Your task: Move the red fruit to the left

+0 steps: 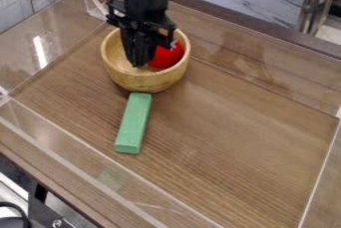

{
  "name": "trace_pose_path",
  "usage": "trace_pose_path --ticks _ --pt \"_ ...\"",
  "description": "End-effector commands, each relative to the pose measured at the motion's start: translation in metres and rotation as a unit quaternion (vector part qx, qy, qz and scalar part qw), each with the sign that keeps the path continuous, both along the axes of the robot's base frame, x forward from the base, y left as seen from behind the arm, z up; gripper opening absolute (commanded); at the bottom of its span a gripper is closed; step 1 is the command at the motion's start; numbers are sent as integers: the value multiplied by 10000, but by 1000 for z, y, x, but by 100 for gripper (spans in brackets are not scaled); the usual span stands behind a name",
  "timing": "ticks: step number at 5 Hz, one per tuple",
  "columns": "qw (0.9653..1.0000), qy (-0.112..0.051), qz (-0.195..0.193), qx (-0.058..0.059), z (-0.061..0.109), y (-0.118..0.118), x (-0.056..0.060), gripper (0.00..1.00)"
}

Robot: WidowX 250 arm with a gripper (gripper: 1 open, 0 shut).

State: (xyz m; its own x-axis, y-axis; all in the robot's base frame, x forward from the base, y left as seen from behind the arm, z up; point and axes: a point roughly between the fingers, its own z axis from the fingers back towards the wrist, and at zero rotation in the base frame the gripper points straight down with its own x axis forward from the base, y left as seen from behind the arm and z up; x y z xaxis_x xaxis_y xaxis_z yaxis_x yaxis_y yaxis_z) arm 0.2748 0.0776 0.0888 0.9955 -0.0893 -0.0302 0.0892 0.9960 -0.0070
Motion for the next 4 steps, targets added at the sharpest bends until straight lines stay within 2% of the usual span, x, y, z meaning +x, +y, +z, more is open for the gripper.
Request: trace_pose_path --ticks 1,2,3,4 --pt "9995 -229 -201 49 5 14 3 0" --pt "9990 -275 -360 58 1 20 3 0" --pt "9971 -318 -690 60 -12 15 7 0" --pt "9948 -359 -949 30 -21 8 10 100"
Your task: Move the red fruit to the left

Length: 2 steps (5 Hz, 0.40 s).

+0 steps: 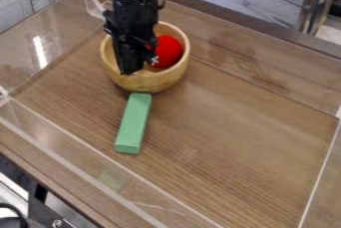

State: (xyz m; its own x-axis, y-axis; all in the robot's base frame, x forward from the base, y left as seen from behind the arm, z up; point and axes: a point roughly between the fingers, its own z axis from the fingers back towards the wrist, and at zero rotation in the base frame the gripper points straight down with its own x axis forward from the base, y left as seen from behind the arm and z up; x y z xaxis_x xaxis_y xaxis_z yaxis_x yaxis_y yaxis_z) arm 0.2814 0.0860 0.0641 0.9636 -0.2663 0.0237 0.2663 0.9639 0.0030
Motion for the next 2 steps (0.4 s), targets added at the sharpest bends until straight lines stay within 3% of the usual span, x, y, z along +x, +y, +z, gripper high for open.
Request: trace_pose_path --ticks 1,2 --pt "9998 -130 164 -1 13 -4 12 100" --pt "9990 -204 397 -47 23 -10 26 0"
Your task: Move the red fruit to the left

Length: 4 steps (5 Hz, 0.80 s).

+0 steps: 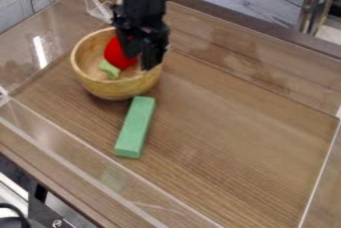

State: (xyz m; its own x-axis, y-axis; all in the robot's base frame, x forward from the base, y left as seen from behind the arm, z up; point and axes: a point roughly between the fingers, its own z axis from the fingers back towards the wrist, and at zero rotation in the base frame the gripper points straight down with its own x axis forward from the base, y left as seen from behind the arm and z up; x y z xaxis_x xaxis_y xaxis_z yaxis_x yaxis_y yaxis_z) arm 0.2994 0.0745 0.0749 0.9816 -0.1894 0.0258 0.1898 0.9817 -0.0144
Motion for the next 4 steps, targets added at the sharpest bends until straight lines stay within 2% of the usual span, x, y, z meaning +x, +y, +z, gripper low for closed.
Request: trace_pose_path --ticks 1,2,4 --pt "9996 -271 33 -1 1 1 10 0" --pt "9994 -323 41 -79 -11 -1 15 0" --pt "9986 -421 254 -215 -8 -14 28 0"
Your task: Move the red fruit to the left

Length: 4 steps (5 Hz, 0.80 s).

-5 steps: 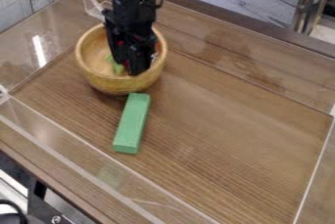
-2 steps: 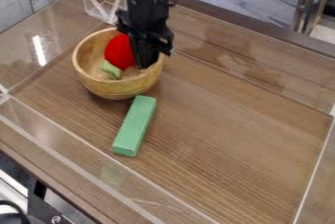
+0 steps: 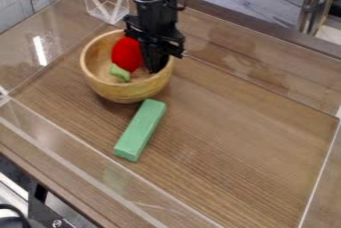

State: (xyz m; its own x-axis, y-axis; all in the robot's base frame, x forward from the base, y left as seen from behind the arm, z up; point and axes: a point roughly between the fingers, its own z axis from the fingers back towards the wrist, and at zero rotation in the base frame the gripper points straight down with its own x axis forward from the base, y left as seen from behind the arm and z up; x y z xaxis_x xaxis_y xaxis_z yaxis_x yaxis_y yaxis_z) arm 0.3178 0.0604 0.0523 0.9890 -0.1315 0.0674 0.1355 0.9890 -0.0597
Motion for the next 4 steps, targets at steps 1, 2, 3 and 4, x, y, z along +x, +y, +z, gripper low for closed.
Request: trace_pose_path --ticks 1,2,3,4 --pt "9996 -276 -46 2 15 -5 23 0" --pt "9996 -280 -81 -15 15 -5 31 0" --pt "9995 -285 -162 -21 15 3 40 0" --pt "9993 -292 -239 -34 16 12 48 0"
